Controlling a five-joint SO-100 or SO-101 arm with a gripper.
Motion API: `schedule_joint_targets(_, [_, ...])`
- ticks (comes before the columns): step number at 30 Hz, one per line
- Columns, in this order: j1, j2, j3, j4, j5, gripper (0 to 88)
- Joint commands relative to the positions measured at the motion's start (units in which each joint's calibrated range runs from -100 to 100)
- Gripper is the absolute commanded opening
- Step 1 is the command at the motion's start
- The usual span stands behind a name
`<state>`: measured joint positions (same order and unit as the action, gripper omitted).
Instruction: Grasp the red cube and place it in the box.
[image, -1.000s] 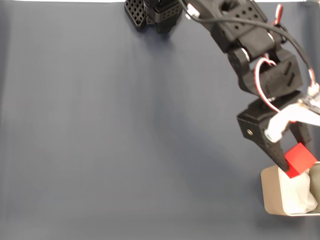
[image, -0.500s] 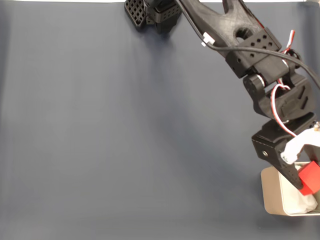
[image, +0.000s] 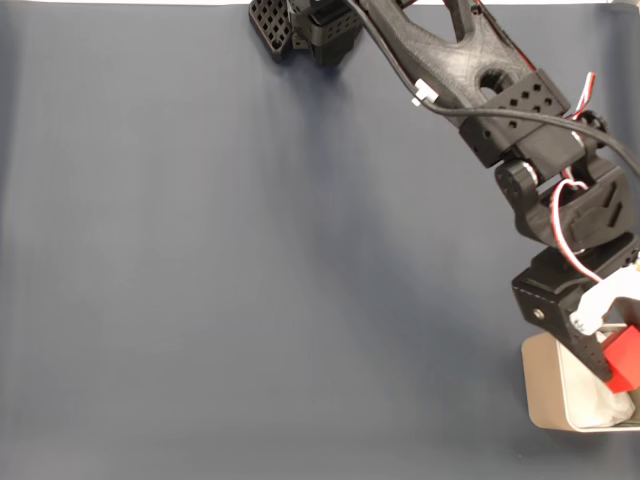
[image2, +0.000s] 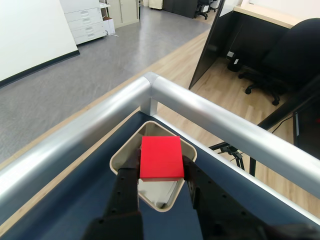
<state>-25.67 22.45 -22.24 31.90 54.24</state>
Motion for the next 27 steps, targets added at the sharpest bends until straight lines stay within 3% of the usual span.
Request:
schedule_joint_targets(1, [-0.8, 0.1, -3.6, 0.0, -0.5, 8.6])
schedule_joint_targets(27, [-0.3, 4.2, -5.3, -1.8, -2.5, 8.5])
